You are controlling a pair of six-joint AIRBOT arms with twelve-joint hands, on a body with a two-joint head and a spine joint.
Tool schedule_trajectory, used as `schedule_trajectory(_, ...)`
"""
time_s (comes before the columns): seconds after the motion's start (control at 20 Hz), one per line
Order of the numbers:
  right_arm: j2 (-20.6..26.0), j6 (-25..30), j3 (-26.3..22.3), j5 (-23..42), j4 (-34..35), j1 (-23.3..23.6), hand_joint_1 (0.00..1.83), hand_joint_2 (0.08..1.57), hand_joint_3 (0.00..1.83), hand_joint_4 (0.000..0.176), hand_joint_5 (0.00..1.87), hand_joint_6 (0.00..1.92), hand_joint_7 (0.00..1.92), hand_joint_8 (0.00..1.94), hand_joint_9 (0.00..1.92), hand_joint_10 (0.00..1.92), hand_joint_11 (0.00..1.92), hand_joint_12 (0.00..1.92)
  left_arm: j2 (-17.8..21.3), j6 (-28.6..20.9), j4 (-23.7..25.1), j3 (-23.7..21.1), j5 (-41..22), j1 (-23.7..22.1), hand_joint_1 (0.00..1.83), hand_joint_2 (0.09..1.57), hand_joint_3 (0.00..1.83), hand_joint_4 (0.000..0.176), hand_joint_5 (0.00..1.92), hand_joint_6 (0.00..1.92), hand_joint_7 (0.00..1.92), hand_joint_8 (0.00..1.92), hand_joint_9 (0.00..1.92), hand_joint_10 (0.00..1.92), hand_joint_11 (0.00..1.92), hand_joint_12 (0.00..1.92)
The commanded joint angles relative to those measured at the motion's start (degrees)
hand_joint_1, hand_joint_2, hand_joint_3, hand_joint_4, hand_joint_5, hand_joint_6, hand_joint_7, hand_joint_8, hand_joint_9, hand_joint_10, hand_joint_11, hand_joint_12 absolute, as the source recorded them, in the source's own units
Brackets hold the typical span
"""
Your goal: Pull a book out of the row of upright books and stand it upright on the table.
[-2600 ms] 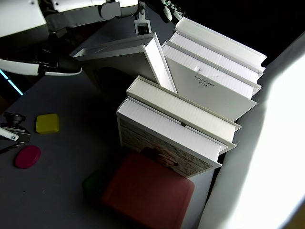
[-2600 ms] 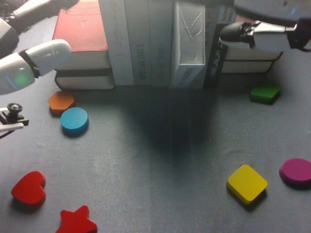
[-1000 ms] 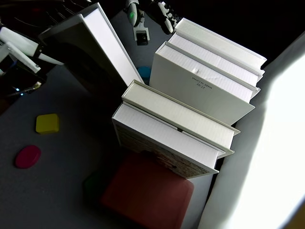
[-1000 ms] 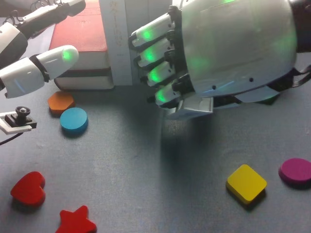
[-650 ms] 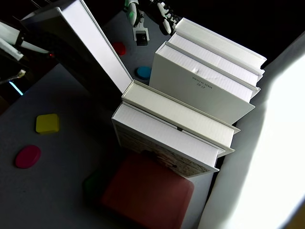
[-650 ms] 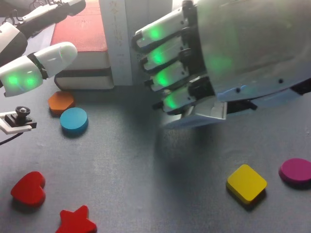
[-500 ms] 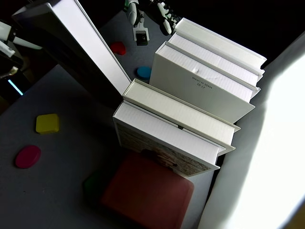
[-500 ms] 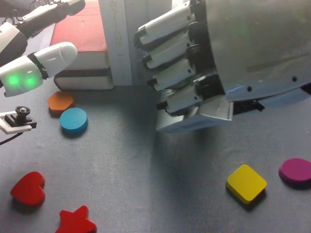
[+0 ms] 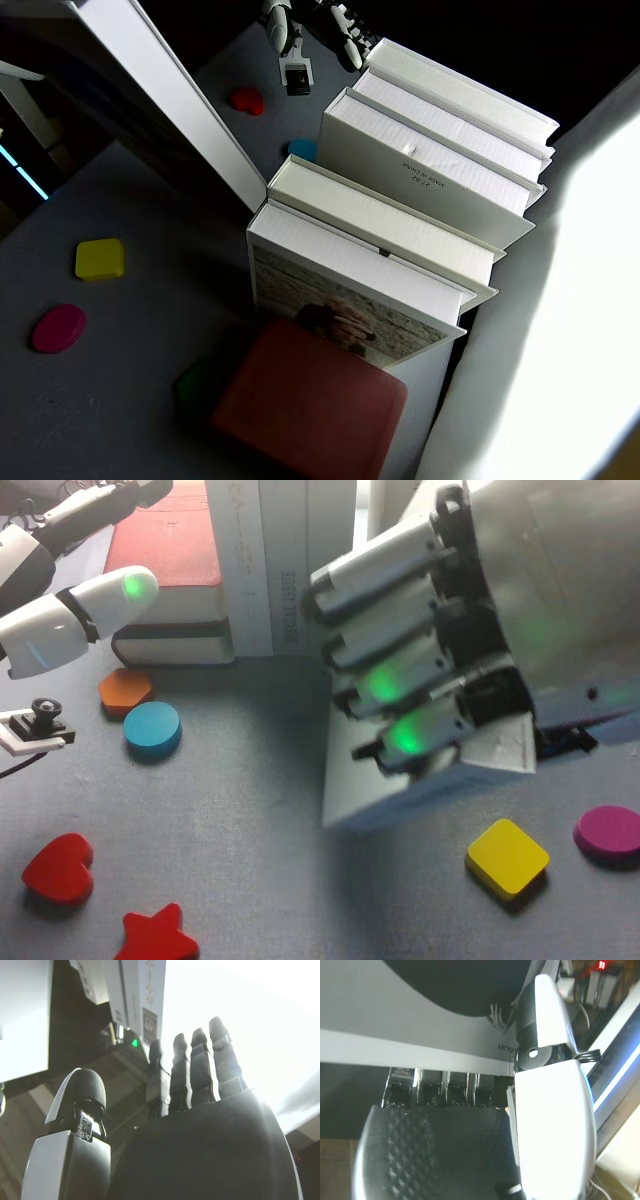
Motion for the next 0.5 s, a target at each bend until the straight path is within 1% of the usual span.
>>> schedule_trajectory(0.0,0.1,0.3,-0.2,0.7,5.6,1.0,1.2,1.24,0.01,0.0,0.86,1.06,0.66,1.71,0.44,1.92,0.22,1.92,-0.2,-0.6,-1.5,0.1,-7.2,-0.2,0.35,1.4,0.0,0.039,0.25,0.0,0.13,0.0,0.07,0.0,0.0,0.28)
schedule_trajectory(0.05,0.1,1.0,-0.1,1.4,5.7,1.0,1.2,1.24,0.01,0.0,0.86,1.06,0.66,1.71,0.44,1.92,0.22,1.92,-0.2,-0.6,-1.5,0.1,-7.2,-0.2,0.33,1.39,0.0,0.036,0.25,0.0,0.16,0.0,0.08,0.01,0.0,0.39)
schedule_trajectory(0.15,-0.1,3.0,0.2,2.7,5.7,0.8,1.2,1.24,0.01,0.0,0.86,1.06,0.66,1.71,0.44,1.92,0.22,1.92,-0.2,-0.6,-1.5,0.0,-7.1,-0.2,0.36,1.38,0.0,0.027,0.26,0.0,0.16,0.0,0.08,0.01,0.0,0.43)
schedule_trajectory(0.2,-0.1,3.6,0.2,2.7,5.5,0.6,1.2,1.24,0.01,0.0,0.86,1.06,0.66,1.71,0.44,1.92,0.22,1.92,-0.2,-0.6,-1.5,0.0,-7.0,-0.2,0.36,1.38,0.0,0.024,0.26,0.0,0.15,0.0,0.08,0.0,0.0,0.43)
schedule_trajectory(0.25,-0.5,4.6,0.5,2.7,5.2,0.3,1.2,1.24,0.01,0.0,0.86,1.06,0.66,1.71,0.44,1.92,0.22,1.92,-0.2,-0.6,-1.5,0.0,-6.9,-0.2,0.38,1.38,0.0,0.015,0.27,0.0,0.16,0.0,0.08,0.0,0.0,0.34)
schedule_trajectory(0.3,-1.2,5.2,1.0,2.4,4.7,-0.2,1.2,1.24,0.01,0.0,0.86,1.06,0.66,1.71,0.44,1.92,0.22,1.92,-0.2,-0.6,-1.5,0.0,-6.9,-0.2,0.39,1.38,0.0,0.014,0.27,0.01,0.16,0.0,0.08,0.01,0.0,0.33)
schedule_trajectory(0.35,-2.3,6.2,1.8,1.9,4.2,-0.7,1.2,1.24,0.01,0.0,0.86,1.06,0.66,1.71,0.44,1.92,0.22,1.92,-0.2,-0.6,-1.5,0.0,-6.8,-0.2,0.37,1.37,0.0,0.015,0.25,0.01,0.14,0.0,0.06,0.01,0.0,0.22)
schedule_trajectory(0.4,-4.0,7.7,3.4,1.1,3.6,-1.6,1.2,1.24,0.01,0.0,0.86,1.06,0.66,1.71,0.44,1.92,0.22,1.92,-0.2,-0.6,-1.5,0.0,-6.8,-0.2,0.38,1.38,0.0,0.015,0.26,0.01,0.17,0.01,0.09,0.02,0.0,0.28)
schedule_trajectory(0.45,-5.1,8.5,4.5,0.7,3.4,-2.2,1.2,1.24,0.01,0.0,0.86,1.06,0.66,1.71,0.44,1.92,0.22,1.92,-0.2,-0.6,-1.5,0.0,-6.8,-0.2,0.39,1.38,0.0,0.021,0.28,0.01,0.18,0.0,0.09,0.01,0.0,0.39)
